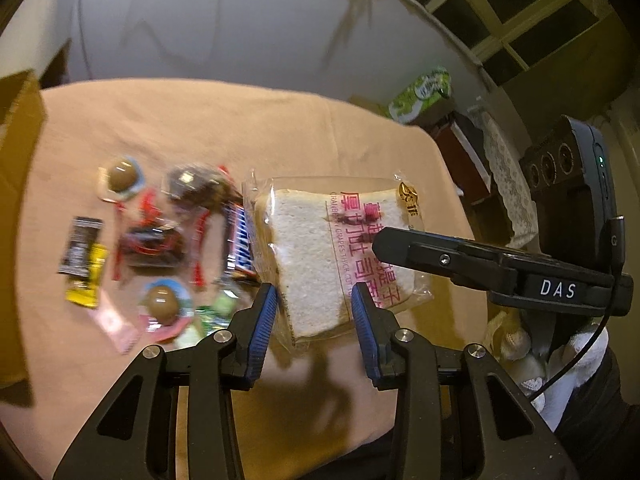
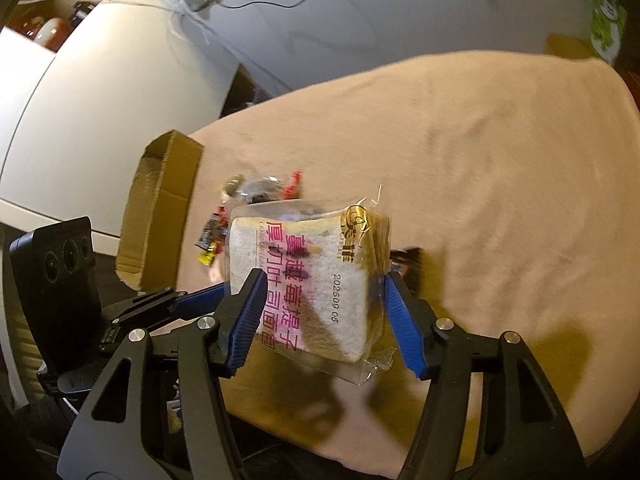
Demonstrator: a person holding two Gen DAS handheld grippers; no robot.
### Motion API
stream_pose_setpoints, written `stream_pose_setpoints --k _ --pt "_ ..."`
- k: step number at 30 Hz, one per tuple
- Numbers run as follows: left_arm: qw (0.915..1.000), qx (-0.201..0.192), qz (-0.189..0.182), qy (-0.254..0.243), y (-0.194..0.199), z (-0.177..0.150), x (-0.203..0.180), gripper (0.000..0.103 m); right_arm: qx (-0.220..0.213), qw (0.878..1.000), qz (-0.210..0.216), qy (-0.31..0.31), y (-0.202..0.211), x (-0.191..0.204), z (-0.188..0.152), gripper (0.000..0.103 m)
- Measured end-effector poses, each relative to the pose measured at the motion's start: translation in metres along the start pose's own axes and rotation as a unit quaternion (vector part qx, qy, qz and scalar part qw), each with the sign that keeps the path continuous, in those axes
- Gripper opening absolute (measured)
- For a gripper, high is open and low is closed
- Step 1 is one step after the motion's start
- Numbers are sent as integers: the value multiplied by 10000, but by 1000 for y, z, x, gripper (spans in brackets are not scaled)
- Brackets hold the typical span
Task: Organize snacks
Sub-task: 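Carry the bagged bread with the right tool into the cardboard box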
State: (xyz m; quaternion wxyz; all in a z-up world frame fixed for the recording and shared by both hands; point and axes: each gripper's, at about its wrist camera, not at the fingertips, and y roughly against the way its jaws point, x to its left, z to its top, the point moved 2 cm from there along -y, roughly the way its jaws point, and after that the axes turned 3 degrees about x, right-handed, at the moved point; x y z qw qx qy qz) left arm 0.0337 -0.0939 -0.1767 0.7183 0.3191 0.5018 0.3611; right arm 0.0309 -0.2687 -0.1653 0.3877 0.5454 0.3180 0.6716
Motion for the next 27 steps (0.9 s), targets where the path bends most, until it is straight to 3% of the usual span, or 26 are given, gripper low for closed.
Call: stream_pose_setpoints --k 11,27 --pt "9951 -729 512 432 65 -19 45 36 81 9956 255 902 -10 82 23 63" --pt "9714 -1553 1310 1227 144 -44 130 36 553 9748 578 2080 -78 216 44 63"
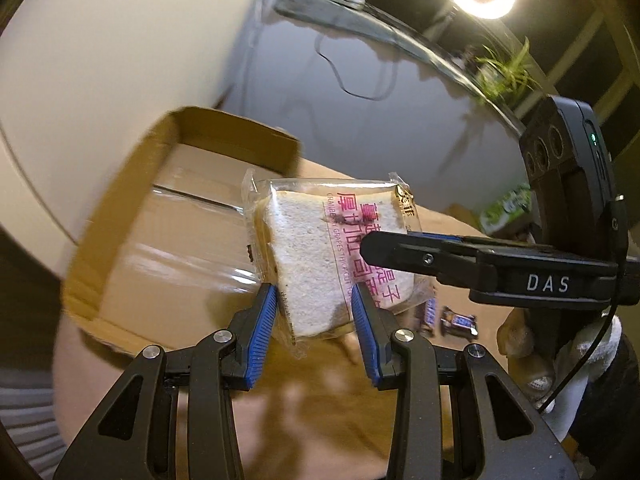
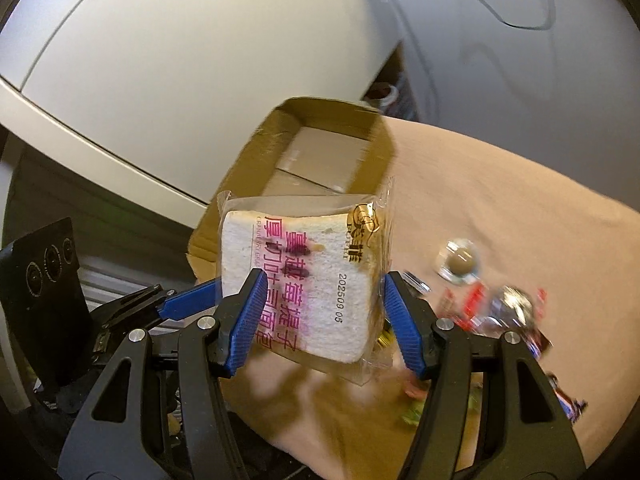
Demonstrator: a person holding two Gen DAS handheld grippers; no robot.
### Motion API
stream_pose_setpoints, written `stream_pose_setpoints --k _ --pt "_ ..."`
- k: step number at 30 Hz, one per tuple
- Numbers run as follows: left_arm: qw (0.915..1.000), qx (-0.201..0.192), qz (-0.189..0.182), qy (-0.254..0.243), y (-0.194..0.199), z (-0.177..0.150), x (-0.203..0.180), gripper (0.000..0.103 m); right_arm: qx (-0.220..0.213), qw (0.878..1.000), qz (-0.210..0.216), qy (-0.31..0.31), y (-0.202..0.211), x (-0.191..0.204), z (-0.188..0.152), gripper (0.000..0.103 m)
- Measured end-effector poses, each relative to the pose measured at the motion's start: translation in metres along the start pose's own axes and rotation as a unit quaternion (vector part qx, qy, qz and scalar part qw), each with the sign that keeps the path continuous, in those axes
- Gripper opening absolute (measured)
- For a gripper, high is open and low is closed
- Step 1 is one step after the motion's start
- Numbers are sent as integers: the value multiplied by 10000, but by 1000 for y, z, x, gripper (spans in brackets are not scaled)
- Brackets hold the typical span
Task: Organize snacks
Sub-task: 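Carry the bagged bread with the right tool into the cardboard box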
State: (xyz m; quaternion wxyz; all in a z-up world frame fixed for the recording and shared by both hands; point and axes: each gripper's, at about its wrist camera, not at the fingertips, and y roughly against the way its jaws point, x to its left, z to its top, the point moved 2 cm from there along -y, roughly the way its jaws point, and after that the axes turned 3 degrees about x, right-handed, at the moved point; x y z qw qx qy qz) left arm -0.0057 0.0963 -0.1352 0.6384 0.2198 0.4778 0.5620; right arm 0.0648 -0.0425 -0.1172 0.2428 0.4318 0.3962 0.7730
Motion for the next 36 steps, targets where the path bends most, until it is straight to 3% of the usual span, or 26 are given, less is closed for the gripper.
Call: stream_pose_setpoints --k 9,21,29,36 --pt "9987 -101 230 435 11 1 50 36 315 9983 55 479 -50 42 36 63" --pt "9976 -60 364 594 2 7 70 36 585 9956 -42 731 -74 53 48 63" --pt "9969 -64 579 530 0 9 73 36 553 9957 -205 713 -79 51 51 63" --pt "9924 -257 1205 55 14 8 61 36 380 9963 -319 701 -67 50 56 63"
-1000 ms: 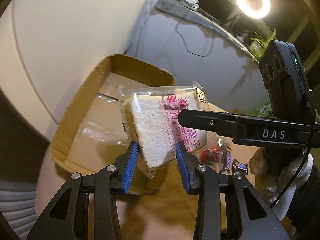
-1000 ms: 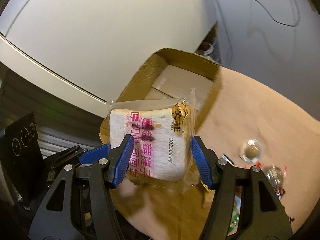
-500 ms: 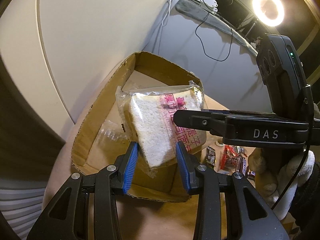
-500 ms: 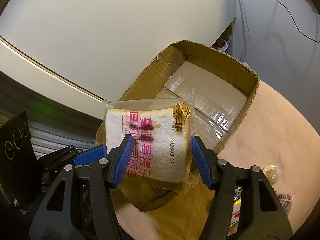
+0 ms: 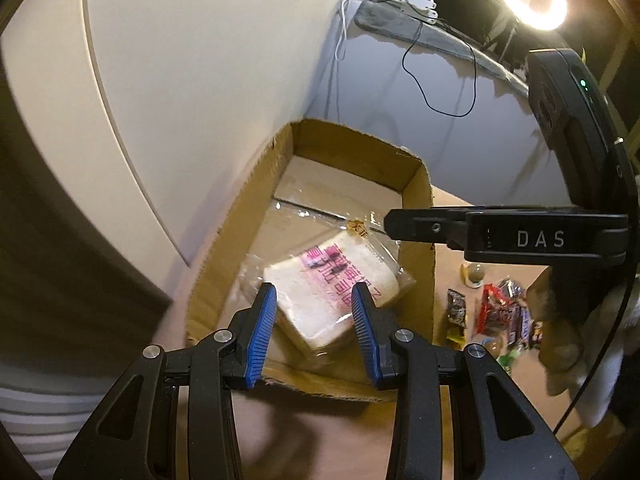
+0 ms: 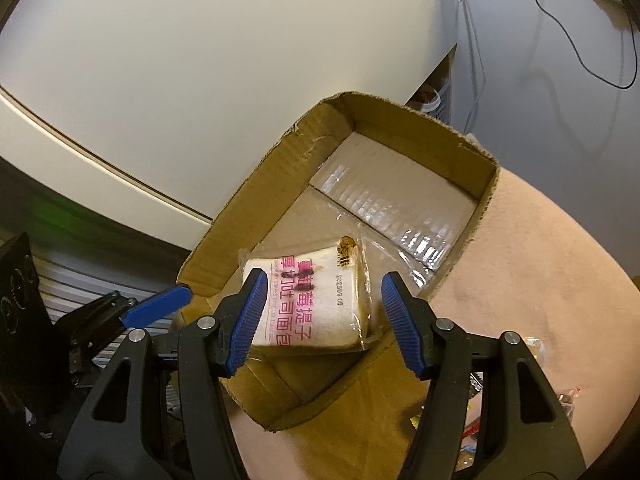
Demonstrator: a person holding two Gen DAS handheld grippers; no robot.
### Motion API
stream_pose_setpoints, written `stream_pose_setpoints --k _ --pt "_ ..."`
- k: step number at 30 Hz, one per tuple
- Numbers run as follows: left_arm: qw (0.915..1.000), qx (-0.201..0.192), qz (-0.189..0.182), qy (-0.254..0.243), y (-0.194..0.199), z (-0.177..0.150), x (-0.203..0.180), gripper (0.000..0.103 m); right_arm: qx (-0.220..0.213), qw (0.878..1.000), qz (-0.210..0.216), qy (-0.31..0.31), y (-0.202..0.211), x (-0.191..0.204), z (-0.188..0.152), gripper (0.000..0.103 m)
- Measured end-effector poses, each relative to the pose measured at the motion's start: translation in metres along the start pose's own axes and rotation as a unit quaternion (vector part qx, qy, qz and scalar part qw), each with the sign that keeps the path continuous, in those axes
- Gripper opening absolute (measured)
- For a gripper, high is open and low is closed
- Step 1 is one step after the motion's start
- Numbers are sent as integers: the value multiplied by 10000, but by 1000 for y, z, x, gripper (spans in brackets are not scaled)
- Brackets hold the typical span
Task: Organize snacks
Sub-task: 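Carry the bagged bread with the right tool into the cardboard box, then open the right tool to release the bread and withdraw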
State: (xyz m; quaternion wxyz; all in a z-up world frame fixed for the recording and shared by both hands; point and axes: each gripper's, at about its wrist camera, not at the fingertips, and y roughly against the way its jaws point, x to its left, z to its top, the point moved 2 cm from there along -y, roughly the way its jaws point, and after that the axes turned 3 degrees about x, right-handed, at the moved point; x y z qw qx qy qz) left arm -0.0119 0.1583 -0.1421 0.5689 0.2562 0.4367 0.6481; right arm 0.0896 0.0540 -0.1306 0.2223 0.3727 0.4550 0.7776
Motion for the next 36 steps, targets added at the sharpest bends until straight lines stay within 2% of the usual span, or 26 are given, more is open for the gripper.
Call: stream_pose_setpoints --k 6,9,12,25,31,36 --pt "9984 -246 295 -425 19 -1 -18 40 -203 9997 -145 38 24 -2 -8 63" --pt "9976 -312 302 -546 26 -2 -26 42 -274 9994 -231 -21 35 -8 -15 65" --pt "9972 -354 268 -608 31 -3 -34 47 -353 9988 -343 -82 44 -13 -22 70" --pt "9924 -484 86 -1129 43 -3 -82 47 -648 9938 -786 -444 81 -48 -67 75" --pt "9925 -183 -147 -1203 27 -11 -98 48 -664 9883 -1185 -691 101 -80 -99 75" --pt "9899 240 -473 -1311 8 -30 -114 48 -569 9804 -1579 -1035 118 -116 -139 75"
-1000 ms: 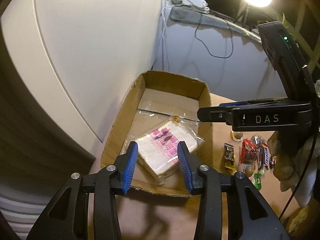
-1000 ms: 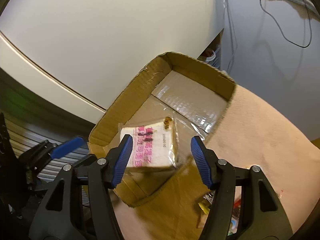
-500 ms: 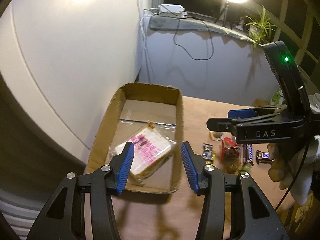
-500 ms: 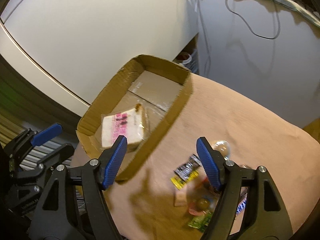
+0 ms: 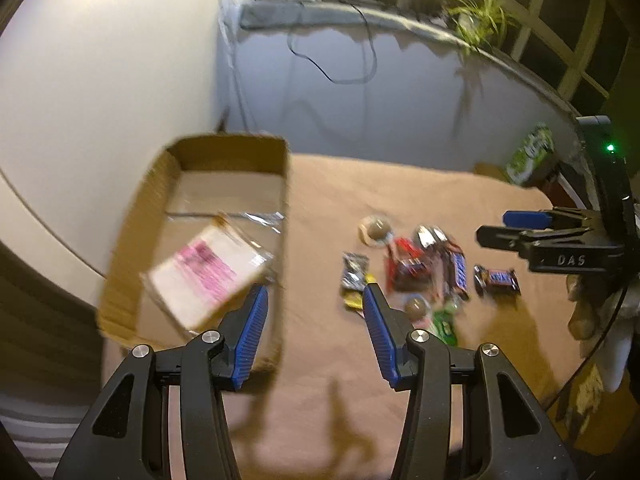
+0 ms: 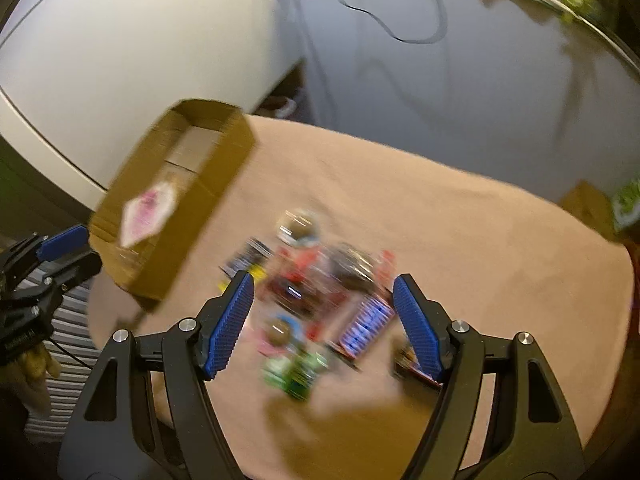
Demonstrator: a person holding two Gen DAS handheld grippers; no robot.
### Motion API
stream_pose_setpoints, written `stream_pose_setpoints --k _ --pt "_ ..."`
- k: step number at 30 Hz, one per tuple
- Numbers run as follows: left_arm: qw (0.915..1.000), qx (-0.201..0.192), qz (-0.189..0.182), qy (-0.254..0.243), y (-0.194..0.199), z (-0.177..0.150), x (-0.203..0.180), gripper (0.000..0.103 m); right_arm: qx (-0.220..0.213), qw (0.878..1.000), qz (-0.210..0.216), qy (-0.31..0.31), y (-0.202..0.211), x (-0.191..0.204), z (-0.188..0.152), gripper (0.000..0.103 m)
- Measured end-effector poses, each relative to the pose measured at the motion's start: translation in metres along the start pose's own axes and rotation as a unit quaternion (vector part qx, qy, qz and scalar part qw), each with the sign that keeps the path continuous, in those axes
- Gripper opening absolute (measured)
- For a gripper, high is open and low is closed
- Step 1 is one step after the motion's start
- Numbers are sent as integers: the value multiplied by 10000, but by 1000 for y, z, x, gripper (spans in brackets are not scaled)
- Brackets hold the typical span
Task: Organize snacks
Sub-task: 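Open the right tool to release the bread and withdraw, then grasp the Snickers bar with the right tool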
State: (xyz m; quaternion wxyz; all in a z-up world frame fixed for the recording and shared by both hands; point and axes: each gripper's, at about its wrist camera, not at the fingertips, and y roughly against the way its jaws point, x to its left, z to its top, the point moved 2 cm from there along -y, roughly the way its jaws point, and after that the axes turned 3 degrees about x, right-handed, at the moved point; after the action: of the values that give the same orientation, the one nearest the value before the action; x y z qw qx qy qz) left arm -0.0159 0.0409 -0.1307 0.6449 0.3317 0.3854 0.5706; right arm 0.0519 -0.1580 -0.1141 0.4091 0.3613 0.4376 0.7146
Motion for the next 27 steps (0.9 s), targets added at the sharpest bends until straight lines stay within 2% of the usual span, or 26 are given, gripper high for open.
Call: stream_pose_setpoints --k 3,8,12,18,27 --pt "9992 276 -291 -18 -15 -9 -12 48 260 9989 -298 -245 2 -22 -20 75" --pt "9943 742 -748 142 -44 -21 -27 48 444 9960 -549 -545 0 -51 -51 75" --pt "9895 1029 -960 329 -61 -29 -35 48 572 9936 -838 -500 -6 -64 -73 75" --pt "9864 1232 -966 505 -79 -31 -38 48 710 9927 -965 -166 -13 -71 -85 75" --pt "9825 1432 -940 730 -100 -32 -37 46 881 9873 -1178 606 -33 -67 -76 75"
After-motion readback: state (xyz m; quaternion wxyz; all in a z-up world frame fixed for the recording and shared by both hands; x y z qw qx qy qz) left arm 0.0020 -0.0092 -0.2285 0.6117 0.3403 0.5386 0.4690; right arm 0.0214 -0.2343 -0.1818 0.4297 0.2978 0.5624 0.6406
